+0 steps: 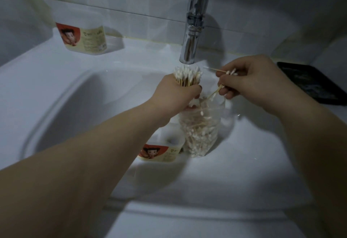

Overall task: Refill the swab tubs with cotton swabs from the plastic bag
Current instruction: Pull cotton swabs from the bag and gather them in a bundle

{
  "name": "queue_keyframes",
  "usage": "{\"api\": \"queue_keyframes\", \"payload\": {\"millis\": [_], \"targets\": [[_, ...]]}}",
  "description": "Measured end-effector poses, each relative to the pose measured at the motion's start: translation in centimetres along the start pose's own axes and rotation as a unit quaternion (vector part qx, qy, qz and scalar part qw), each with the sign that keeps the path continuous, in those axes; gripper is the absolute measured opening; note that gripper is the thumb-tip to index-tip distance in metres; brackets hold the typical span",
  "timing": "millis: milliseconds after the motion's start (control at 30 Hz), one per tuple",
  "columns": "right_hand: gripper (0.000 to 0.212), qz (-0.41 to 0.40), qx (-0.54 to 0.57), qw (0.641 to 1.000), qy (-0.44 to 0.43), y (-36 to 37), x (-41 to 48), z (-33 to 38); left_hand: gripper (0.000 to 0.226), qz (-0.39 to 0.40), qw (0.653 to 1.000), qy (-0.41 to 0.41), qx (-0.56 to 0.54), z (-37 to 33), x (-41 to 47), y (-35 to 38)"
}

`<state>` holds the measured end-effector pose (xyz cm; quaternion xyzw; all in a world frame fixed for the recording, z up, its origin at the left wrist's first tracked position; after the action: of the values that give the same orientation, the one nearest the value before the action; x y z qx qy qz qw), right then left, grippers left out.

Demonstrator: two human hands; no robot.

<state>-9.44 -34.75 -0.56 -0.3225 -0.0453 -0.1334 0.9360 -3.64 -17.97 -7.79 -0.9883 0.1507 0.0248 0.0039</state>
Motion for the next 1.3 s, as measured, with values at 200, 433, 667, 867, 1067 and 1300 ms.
{"api": "queue_keyframes", "payload": {"millis": [200, 433, 667, 867, 1067, 1300], "targets": [[0.015, -0.019, 0.062, 0.998, -0.009, 0.0, -0.1, 0.3, 0.015, 0.019, 1.0, 0.003, 0.008, -0.2, -0.3, 0.2], [0.014, -0.018, 0.134, 0.991, 0.007, 0.3, -0.1, 0.4, 0.019, 0.04, 0.999, 0.011, -0.031, -0.6, -0.6, 0.4], [0.014, -0.012, 0.154, 0.988, 0.01, 0.8, 0.0, 0.2, 0.015, 0.079, 0.996, 0.021, -0.034, -0.8, -1.1, 0.7], [0.014, -0.041, 0.128, 0.991, -0.011, 0.3, 0.1, 0.3, 0.011, 0.084, 0.995, 0.04, 0.044, -0.8, -1.0, 0.8], [0.01, -0.071, 0.12, 0.99, -0.009, -0.8, 0.3, -0.2, 0.015, 0.035, 0.999, 0.01, -0.017, -0.6, -0.6, 0.2], [0.008, 0.02, 0.063, 0.998, 0.001, 1.6, -0.4, 0.4, 0.017, 0.082, 0.989, -0.018, -0.12, -1.1, -1.1, 0.6]]}}
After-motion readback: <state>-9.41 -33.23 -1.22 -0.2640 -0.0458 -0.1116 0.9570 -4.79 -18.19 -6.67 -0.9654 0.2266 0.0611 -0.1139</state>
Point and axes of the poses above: each hand's wrist, its own x-axis towards the middle knuckle, its own y-axis out of the palm, z = x × y, the point moved 4 cm from there along x, towards the middle knuckle, and after that the axes turned 1 degree about -z, right-handed, at the moved point
